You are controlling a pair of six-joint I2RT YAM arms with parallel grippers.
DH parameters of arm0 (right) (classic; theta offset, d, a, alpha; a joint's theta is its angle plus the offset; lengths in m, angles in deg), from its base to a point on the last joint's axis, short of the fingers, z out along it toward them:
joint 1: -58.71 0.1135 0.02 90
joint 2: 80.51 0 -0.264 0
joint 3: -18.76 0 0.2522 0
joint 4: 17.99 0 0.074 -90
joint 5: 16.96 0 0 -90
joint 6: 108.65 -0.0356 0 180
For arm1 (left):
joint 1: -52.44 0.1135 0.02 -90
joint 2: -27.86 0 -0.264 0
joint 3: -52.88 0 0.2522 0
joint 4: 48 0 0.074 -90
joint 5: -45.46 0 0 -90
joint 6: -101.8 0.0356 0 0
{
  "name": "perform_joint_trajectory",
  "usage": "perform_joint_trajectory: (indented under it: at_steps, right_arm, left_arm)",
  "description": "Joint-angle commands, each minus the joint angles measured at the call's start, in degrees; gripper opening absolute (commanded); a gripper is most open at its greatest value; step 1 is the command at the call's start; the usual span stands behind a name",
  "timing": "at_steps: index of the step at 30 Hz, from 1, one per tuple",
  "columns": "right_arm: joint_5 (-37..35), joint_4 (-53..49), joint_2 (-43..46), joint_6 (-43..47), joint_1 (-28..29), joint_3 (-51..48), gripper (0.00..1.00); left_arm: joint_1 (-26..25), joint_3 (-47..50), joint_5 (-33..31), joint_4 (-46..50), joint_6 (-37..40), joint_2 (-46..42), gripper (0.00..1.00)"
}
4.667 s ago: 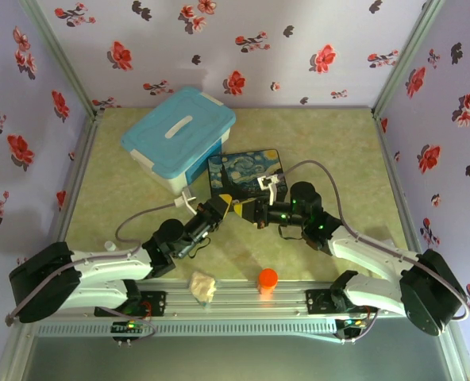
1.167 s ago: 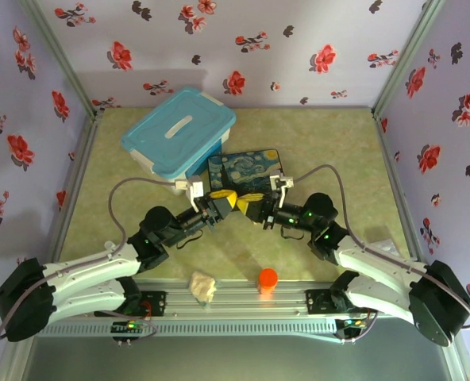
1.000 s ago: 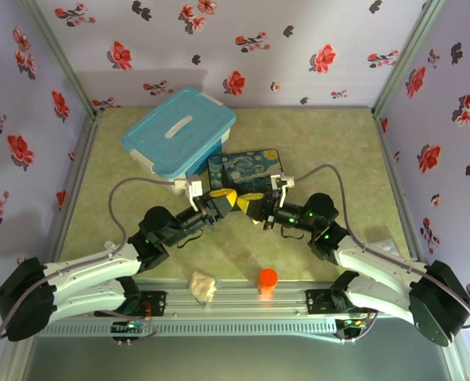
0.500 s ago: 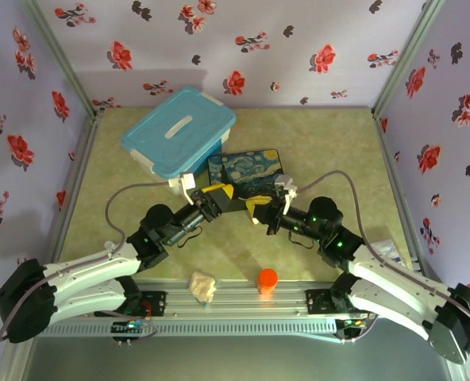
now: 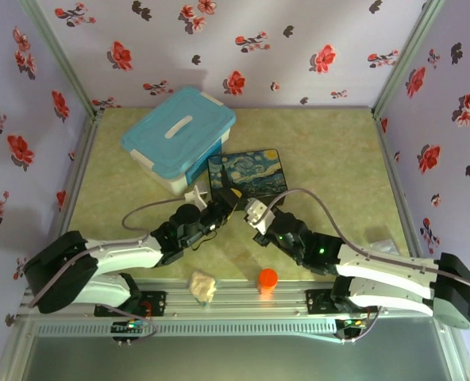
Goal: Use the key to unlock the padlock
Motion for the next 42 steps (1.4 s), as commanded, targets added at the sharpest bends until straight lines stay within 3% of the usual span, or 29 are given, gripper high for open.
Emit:
perform_joint_trajectory:
  at_steps: [1,6,15,18,21,26,36,39,42]
  right_arm:
    - [-9.56,3.26,-1.97,6.74,2.2,1.92,0.0]
    - [-13.66,7.64,-3.76,9.66,3.82,1.56,0.0]
    - [-12.8,8.82,-5.15,12.42,4.63,1.33,0.0]
    - [-12.79,9.84,-6.3,13.72,5.12,1.06,0.0]
    - [-14.3,9.76,-7.39,15.34,5.32,1.13,0.0]
    - [-16.3,9.54,-7.87,17.79,6.25,0.63,0.0]
    - [-17.6,10.09,-6.87,19.99,7.02,-1.15,0.02]
    - [-17.37,9.43,-6.13,18.98,7.0,-1.19,0.08]
    - [-14.99,6.29,-3.98,14.12,6.81,-0.5,0.25]
  left_arm:
    - [-0.56,0.23,-0.83,-10.02,-5.62,2.96,0.58]
    - [-1.48,-0.01,-0.25,-15.64,-8.87,8.07,0.52]
    - [-2.72,-0.35,-1.37,-21.86,-12.67,13.56,0.52]
    - [-2.84,-0.61,-1.09,-23.92,-13.88,15.04,0.41]
    - [-2.86,0.03,-1.37,-24.76,-14.8,16.0,0.24]
    - [-2.94,0.67,-1.73,-24.66,-14.46,15.86,0.22]
    - [-2.99,0.76,-1.79,-24.54,-13.76,15.76,0.04]
    - [-3.03,0.69,-1.75,-24.78,-12.83,15.42,0.0]
    - [-2.97,0.73,-1.66,-24.94,-10.78,14.35,0.0]
